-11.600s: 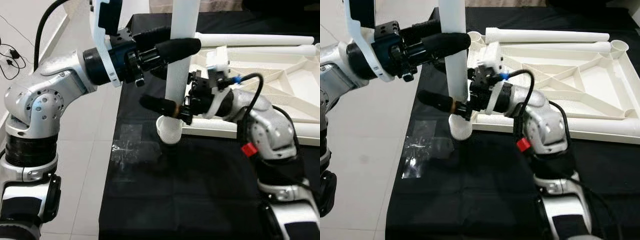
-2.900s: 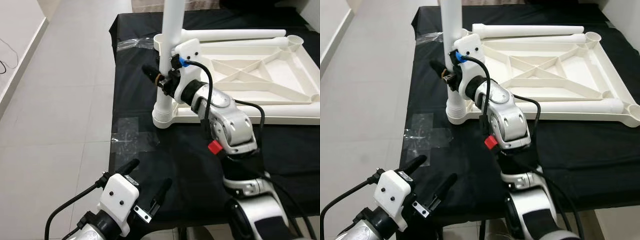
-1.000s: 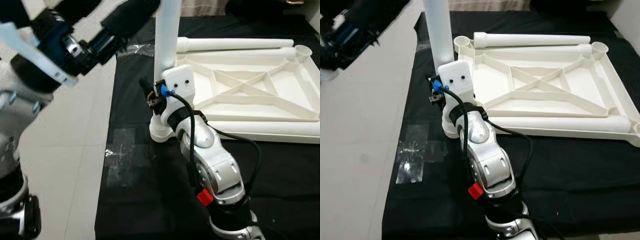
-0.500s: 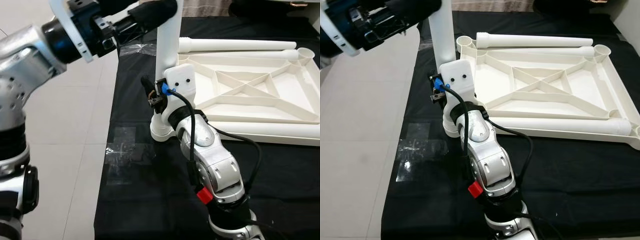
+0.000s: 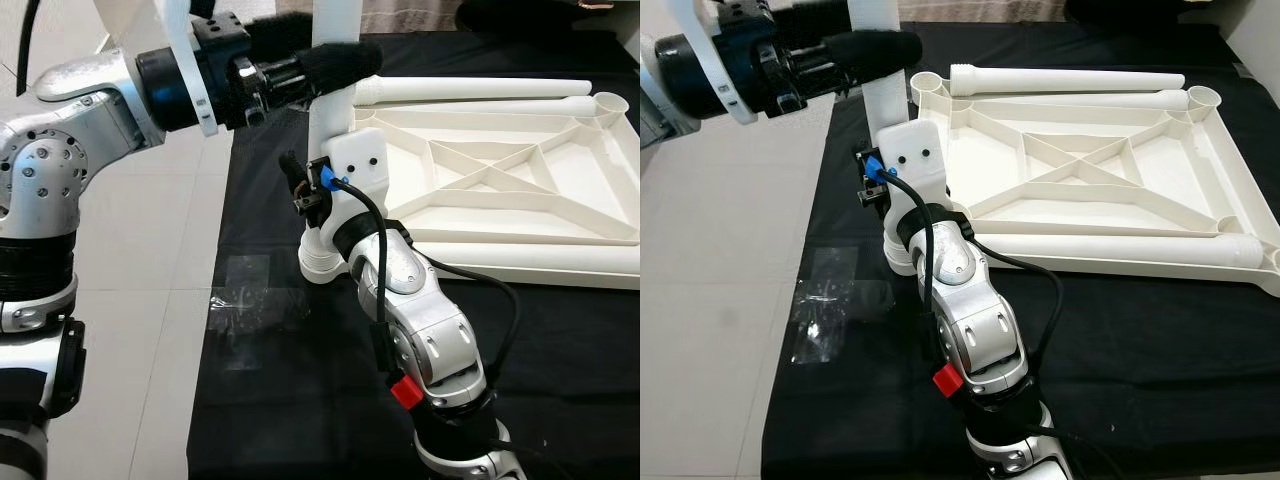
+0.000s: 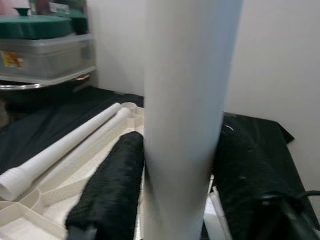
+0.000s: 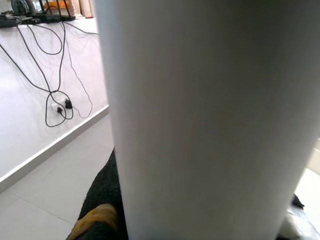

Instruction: Building children table

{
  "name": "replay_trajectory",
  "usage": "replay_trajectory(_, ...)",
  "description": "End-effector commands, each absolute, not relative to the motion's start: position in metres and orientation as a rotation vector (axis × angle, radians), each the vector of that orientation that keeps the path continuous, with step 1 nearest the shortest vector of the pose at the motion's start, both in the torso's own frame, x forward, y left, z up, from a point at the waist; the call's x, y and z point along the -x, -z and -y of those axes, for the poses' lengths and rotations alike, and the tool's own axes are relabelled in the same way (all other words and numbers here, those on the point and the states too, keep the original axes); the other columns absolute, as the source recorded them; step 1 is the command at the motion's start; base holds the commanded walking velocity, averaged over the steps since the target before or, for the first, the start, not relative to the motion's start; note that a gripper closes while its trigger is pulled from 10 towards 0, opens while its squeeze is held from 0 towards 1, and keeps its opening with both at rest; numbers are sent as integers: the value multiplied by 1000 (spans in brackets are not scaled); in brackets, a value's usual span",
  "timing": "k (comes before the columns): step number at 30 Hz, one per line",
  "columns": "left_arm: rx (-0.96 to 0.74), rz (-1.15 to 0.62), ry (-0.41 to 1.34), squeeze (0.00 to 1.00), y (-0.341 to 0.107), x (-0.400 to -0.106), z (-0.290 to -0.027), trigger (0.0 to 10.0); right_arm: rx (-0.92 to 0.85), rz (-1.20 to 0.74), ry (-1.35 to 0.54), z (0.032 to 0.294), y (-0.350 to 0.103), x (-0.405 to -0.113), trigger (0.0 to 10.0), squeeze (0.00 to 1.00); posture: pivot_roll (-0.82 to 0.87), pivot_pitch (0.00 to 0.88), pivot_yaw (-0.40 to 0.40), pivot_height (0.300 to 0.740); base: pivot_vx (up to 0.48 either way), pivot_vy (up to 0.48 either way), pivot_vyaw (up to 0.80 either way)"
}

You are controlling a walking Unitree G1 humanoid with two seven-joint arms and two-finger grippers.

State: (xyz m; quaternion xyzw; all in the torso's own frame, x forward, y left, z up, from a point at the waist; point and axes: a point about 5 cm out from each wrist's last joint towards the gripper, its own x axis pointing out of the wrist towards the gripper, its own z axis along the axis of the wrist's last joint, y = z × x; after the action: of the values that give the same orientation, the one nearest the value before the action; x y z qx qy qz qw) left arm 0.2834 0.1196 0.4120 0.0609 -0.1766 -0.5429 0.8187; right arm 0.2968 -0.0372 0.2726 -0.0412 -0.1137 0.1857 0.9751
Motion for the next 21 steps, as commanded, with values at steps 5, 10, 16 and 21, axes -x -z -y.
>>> replay_trajectory(5,-178,379,1167,0,-414,-283,-119,0,102,9,-317,48,-232,-309,10000,0,76,295,9,740,0,0,0)
replay_trajectory(10,-180,375,1175,0,-414,-282,-119,0,85,54,-358,48,-240,-309,10000,1000,74,295,10,740,0,0,0)
replay_trajectory(16,-186,371,1183,0,-413,-282,-118,0,77,159,-477,47,-255,-309,10000,1000,70,296,12,740,0,0,0)
replay_trajectory(21,-186,373,1198,0,-412,-281,-117,0,62,241,-776,57,-279,-310,10000,1000,68,292,18,740,0,0,0)
